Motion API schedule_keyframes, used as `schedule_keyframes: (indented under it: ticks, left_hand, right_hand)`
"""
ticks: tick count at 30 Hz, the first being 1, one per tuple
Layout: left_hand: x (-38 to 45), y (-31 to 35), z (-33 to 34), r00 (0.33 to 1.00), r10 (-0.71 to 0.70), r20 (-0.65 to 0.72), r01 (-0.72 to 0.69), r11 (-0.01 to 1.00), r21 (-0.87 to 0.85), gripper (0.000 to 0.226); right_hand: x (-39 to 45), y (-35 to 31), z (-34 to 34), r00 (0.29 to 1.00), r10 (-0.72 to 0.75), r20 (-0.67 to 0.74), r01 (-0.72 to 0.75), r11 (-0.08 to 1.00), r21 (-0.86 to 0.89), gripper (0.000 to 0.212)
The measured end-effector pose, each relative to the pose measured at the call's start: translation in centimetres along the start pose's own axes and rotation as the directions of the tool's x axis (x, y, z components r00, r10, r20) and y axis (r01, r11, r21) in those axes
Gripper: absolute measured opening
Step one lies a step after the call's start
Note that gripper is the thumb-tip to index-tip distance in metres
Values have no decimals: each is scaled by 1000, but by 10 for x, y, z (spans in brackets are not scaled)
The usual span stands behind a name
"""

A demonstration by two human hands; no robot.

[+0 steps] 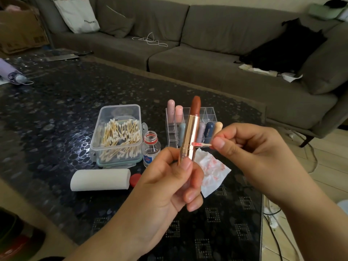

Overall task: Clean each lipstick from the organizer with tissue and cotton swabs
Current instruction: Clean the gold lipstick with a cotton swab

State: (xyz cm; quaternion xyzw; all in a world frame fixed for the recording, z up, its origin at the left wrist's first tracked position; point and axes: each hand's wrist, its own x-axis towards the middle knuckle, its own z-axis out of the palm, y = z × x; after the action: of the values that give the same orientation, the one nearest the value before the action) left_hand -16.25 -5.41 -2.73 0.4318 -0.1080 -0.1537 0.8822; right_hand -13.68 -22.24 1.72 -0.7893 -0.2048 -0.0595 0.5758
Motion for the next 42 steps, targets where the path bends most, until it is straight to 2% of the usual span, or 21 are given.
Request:
schedule_keyframes:
  ticks: [5, 9, 15, 20, 26, 32, 35, 38, 42]
  left_hand:
    - [1, -3, 1, 999, 32, 13, -33, 997, 76, 19]
    - [2, -5, 0, 1000, 15, -4, -15, 997, 76, 28]
    - [3, -4, 1, 999, -20, 32, 21, 999, -37, 32]
    - [4, -1, -5, 989, -13, 149, 35, 989, -146, 29]
    - [3, 0, -1, 1000, -3, 12, 5, 994, -108, 26]
    - [3, 2, -2, 999, -21, 29, 24, 995, -92, 27]
    - [3, 3, -2, 1000, -2, 2, 2, 999, -40, 26]
    - [2, 1, 0, 999, 16, -33, -15, 1000, 23, 22]
    - [2, -1, 1, 996, 45, -82, -39, 996, 77, 18]
  right_hand:
    - [-1, -3, 10, 999, -50, -17, 48, 996, -75, 12]
    - [0, -1, 4, 1000, -7, -7, 6, 999, -53, 18]
    - [3, 5, -3, 999, 17, 38, -17, 1000, -3, 16]
    - [2, 6, -4, 1000, 9, 27, -9, 1000, 12, 12]
    - [-2, 5, 2, 1000, -15, 6, 15, 999, -44, 19]
    - [-2, 5, 2, 999, -51, 7, 51, 997, -51, 23]
    - [-2, 5, 7, 998, -68, -12, 67, 996, -54, 19]
    - [-2, 3, 12, 996, -84, -29, 80, 989, -128, 10]
    - [-4, -1, 11, 998, -46, -46, 37, 983, -179, 19]
